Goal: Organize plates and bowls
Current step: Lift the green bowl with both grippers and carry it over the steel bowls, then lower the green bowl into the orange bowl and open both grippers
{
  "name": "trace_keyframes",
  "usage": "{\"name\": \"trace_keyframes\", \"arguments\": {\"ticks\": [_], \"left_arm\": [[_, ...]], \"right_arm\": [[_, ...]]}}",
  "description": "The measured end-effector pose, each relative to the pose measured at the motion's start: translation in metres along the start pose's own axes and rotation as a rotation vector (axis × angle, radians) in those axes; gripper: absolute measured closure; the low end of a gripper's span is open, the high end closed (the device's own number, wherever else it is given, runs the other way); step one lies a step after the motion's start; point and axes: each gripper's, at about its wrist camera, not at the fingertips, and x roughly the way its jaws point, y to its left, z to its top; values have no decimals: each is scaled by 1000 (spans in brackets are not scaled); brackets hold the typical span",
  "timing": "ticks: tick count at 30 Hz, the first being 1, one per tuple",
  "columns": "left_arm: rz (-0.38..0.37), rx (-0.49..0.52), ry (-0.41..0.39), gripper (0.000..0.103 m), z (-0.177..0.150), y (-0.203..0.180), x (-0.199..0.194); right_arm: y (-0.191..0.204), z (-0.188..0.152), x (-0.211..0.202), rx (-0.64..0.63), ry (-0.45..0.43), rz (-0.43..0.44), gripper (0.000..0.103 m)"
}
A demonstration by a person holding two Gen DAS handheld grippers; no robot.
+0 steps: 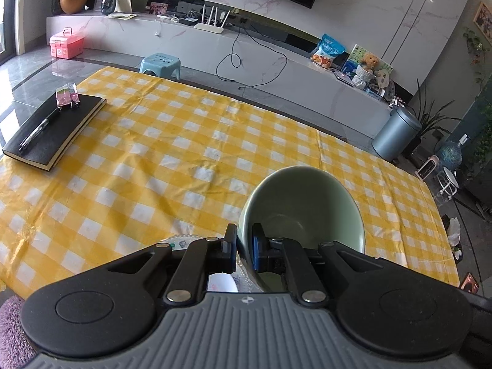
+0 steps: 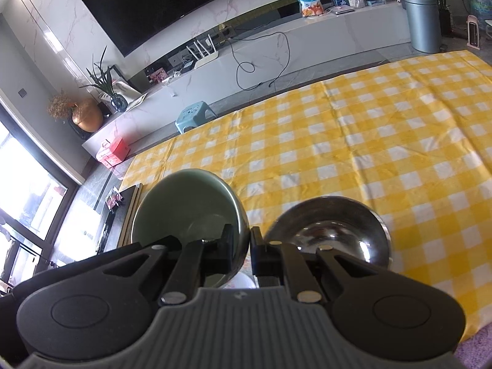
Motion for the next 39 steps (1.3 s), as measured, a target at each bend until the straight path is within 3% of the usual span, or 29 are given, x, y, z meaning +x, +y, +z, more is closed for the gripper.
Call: {"name": "trace_keyframes", "arguments": {"ticks": [15,39], "left_arm": [[-70,85,116,92,-36,-43,20],[22,248,190,96,-37,-61,59]], "right_arm": [[-64,-15,-32,81,-12,-81,97],[-73,-18,18,1,53,-208,98]]}}
